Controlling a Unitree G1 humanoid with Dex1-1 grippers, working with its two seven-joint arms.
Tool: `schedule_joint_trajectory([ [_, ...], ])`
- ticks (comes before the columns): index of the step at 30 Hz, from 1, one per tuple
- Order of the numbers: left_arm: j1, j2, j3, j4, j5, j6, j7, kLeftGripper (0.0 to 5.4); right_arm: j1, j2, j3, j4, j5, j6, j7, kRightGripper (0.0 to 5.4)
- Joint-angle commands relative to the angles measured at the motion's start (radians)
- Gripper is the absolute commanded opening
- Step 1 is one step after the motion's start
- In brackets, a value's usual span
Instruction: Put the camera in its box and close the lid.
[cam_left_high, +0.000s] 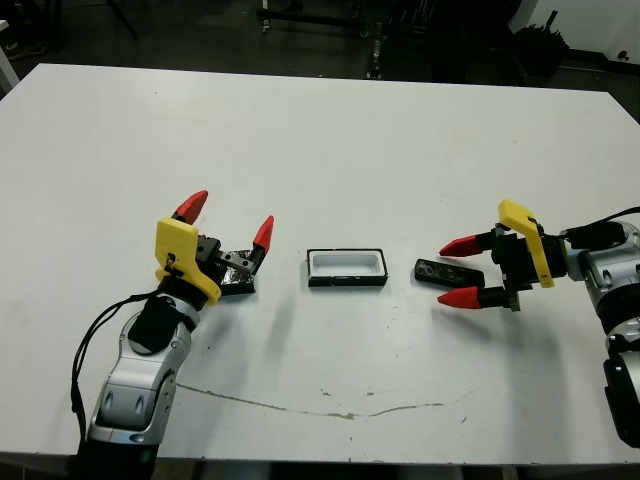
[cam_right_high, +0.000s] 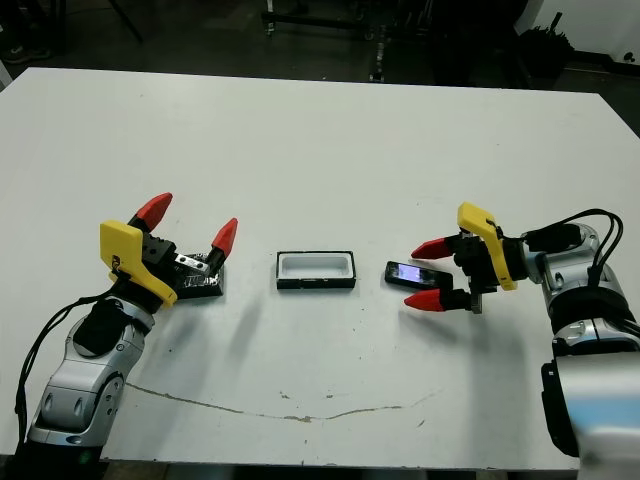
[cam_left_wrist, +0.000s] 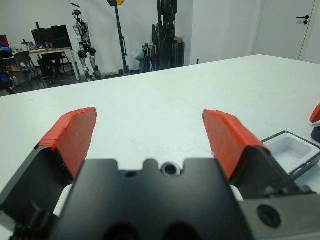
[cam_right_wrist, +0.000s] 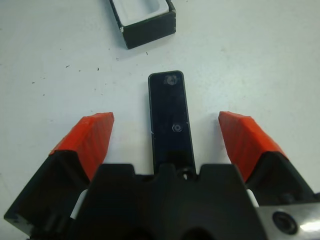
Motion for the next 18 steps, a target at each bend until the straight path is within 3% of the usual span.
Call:
schedule_joint_trajectory([
  [1,0.008,0.004,0.002,0.009,-0.001,0.0,-0.002,5.38,0.019,0.008,-0.009,0.001,0.001,0.021,-0.013,5.4],
  [8,0.009,0.007,0.002,0.001,-0.002,0.011,-0.002,5.38,0.028,0.01,-0.002,-0.036,-0.011,0.077,-0.053,5.4],
  [18,0.008,0.007,0.004,0.005,-0.009,0.003,-0.007,5.4,0.083,-0.006,0.001,-0.168,-0.026,0.131,-0.173,4.11],
])
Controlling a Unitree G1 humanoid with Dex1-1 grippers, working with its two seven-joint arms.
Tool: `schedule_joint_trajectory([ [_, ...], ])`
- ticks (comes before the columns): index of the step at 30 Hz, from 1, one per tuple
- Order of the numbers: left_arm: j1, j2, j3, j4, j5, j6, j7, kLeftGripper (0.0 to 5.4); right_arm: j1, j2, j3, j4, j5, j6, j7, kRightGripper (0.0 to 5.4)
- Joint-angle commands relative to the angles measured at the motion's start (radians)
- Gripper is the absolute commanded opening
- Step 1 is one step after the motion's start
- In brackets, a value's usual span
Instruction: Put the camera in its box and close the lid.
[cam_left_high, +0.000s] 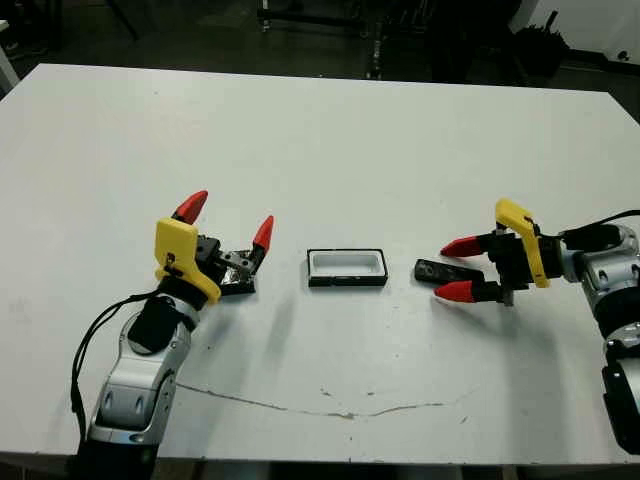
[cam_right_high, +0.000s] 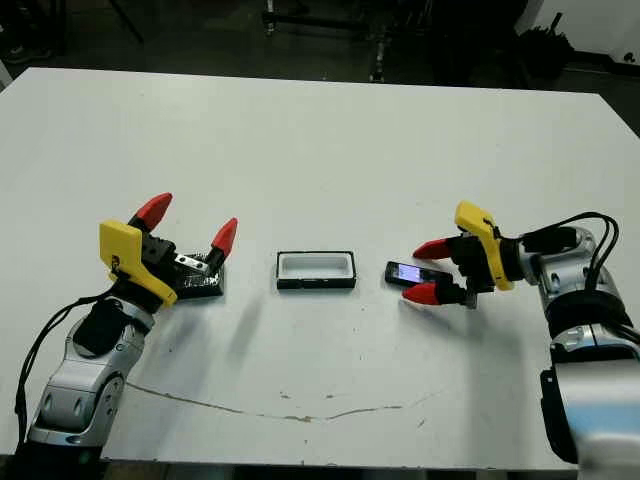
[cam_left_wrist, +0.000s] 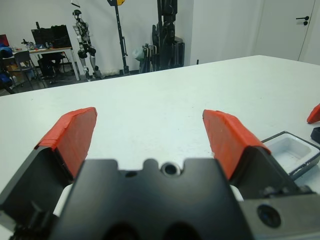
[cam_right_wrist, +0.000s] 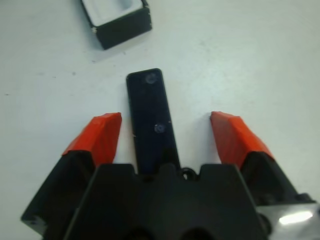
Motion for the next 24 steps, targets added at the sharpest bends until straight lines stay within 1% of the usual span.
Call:
schedule_joint_trajectory([
  [1,0.008,0.007,0.003,0.005,0.0,0.002,-0.004,5.4,0.038,-0.012,0.005,-0.056,-0.015,0.026,-0.051,3.96],
  [7,0.006,0.003,0.004,0.003,-0.005,0.007,-0.002,5.4,0.066,-0.02,-0.009,-0.103,0.0,0.018,-0.081,3.03],
  [8,0.006,0.004,0.005,0.003,-0.006,0.007,-0.003,5.4,0.067,-0.022,-0.012,-0.112,0.0,0.03,-0.09,2.9],
  [10,0.006,0.005,0.005,0.002,-0.006,0.008,-0.001,5.4,0.072,-0.027,-0.017,-0.128,0.001,0.031,-0.105,2.65],
  [14,0.007,0.006,0.005,0.001,-0.002,0.005,0.003,5.4,0.069,-0.033,-0.025,-0.128,0.013,0.029,-0.096,2.04],
  [16,0.007,0.004,0.007,0.002,-0.006,0.005,0.002,5.4,0.063,-0.037,-0.023,-0.131,0.011,0.05,-0.098,1.77],
  [17,0.006,0.004,0.007,0.003,-0.006,0.006,0.002,5.4,0.06,-0.04,-0.02,-0.132,0.007,0.056,-0.098,1.68],
  [24,0.005,0.002,0.004,0.003,0.003,0.003,0.009,5.4,0.057,-0.051,-0.013,-0.145,-0.004,0.057,-0.114,1.68],
])
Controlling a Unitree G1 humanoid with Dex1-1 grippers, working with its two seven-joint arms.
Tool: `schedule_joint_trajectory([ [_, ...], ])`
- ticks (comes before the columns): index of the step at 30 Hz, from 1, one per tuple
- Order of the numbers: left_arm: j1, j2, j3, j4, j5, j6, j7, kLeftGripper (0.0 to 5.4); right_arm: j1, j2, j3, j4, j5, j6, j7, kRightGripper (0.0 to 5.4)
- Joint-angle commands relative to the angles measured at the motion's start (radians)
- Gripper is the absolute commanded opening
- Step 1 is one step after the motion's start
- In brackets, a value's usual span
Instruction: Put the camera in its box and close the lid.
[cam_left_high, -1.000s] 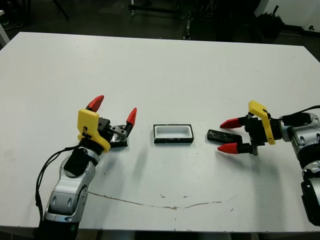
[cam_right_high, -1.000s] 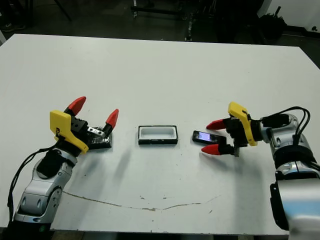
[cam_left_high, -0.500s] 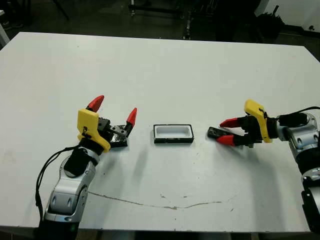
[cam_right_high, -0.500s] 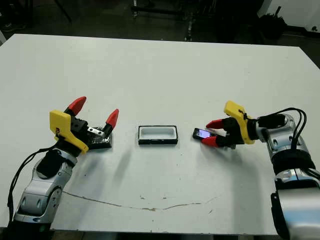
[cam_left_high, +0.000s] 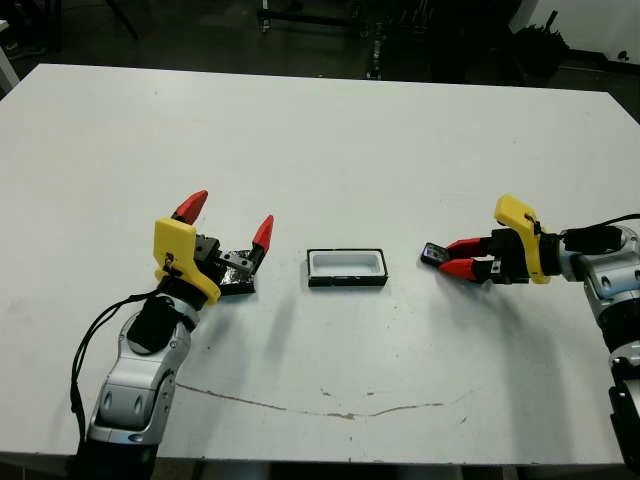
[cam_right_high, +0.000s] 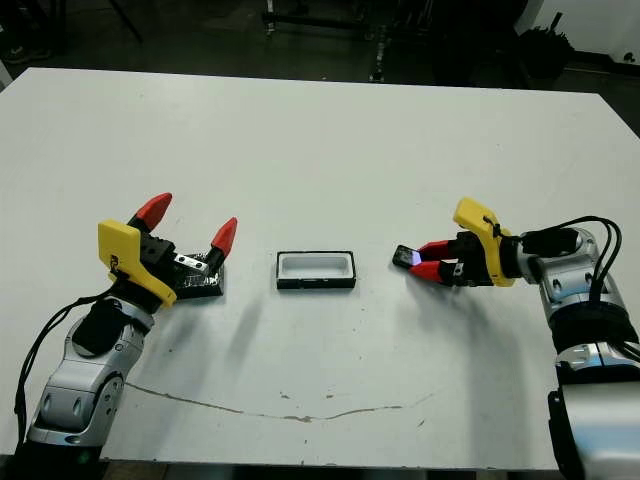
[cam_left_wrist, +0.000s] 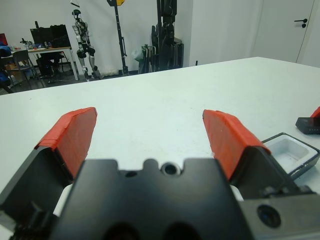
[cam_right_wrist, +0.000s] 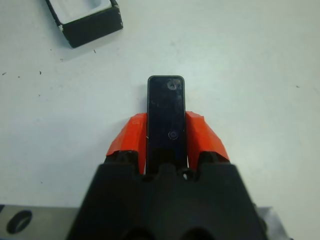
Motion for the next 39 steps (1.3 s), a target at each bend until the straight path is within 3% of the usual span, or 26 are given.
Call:
schedule_joint_trajectory([
  [1,0.006,0.002,0.001,0.002,0.01,0.004,0.01,5.4,0.001,-0.02,-0.002,-0.007,-0.002,0.011,-0.012,1.68],
  [8,0.005,0.001,0.003,0.008,0.0,0.0,0.005,5.4,-0.018,-0.002,-0.056,0.027,0.072,-0.005,0.022,1.68],
  [20,0.009,0.005,-0.001,0.0,-0.001,0.01,0.002,5.4,-0.185,0.051,-0.06,-0.044,0.142,0.157,0.056,1.68],
  [24,0.012,0.006,-0.004,-0.005,0.003,0.015,0.004,5.4,-0.258,0.094,-0.012,-0.034,0.11,0.167,0.057,1.68],
  [31,0.012,0.003,-0.003,-0.008,0.0,0.012,0.006,5.4,-0.328,0.179,0.04,0.03,0.084,0.087,0.076,1.68],
  [39,0.012,-0.002,0.004,-0.011,0.001,0.007,0.018,5.4,-0.332,0.252,0.078,-0.03,0.088,0.181,0.086,1.68],
])
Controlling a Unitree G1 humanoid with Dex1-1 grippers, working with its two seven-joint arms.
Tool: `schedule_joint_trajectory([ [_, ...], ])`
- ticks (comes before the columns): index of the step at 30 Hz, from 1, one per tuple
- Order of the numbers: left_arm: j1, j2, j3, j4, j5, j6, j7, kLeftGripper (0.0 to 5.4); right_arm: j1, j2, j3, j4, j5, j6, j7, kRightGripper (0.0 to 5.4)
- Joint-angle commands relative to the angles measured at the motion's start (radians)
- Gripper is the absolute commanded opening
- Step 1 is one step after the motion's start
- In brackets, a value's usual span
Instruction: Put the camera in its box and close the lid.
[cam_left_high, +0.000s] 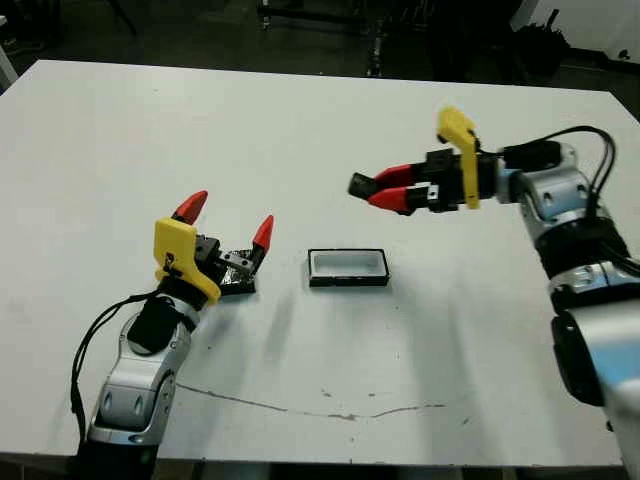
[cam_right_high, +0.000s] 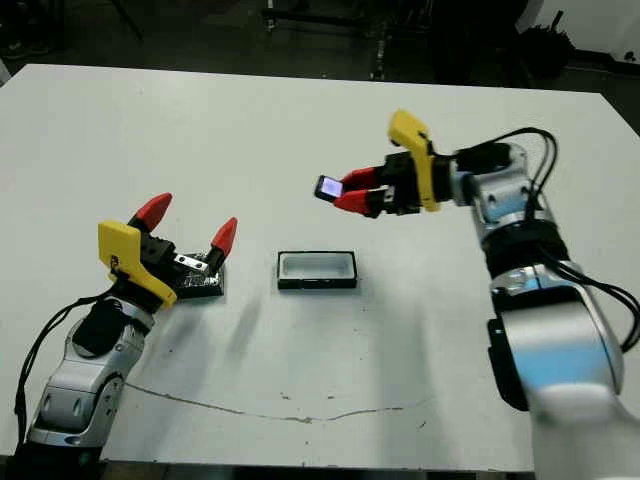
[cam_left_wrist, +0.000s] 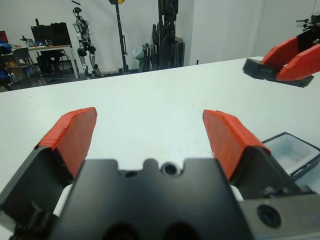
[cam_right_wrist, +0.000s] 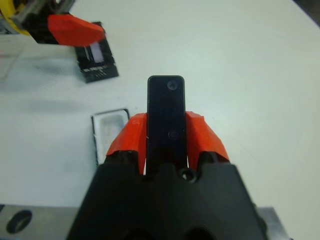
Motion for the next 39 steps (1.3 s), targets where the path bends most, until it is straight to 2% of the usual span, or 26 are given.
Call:
schedule_joint_trajectory([
  [1,0.01,0.0,0.006,-0.004,0.003,0.003,0.008,5.4,-0.006,0.018,0.015,-0.03,-0.002,0.03,0.008,1.68],
  [10,0.014,-0.002,0.01,-0.007,-0.005,0.006,0.009,5.4,0.012,0.042,0.055,-0.039,-0.025,0.05,0.0,1.68],
  [13,0.013,-0.002,0.01,-0.004,-0.002,0.0,0.009,5.4,0.017,0.046,0.066,-0.033,-0.025,0.025,0.008,1.68],
  [27,0.02,-0.005,0.007,-0.017,-0.002,0.014,0.012,5.4,0.036,0.083,0.094,0.027,-0.029,0.087,0.045,1.68],
  [39,0.022,-0.003,0.012,-0.011,-0.007,0.008,0.008,5.4,0.04,0.126,0.113,0.075,-0.052,0.072,0.056,1.68],
])
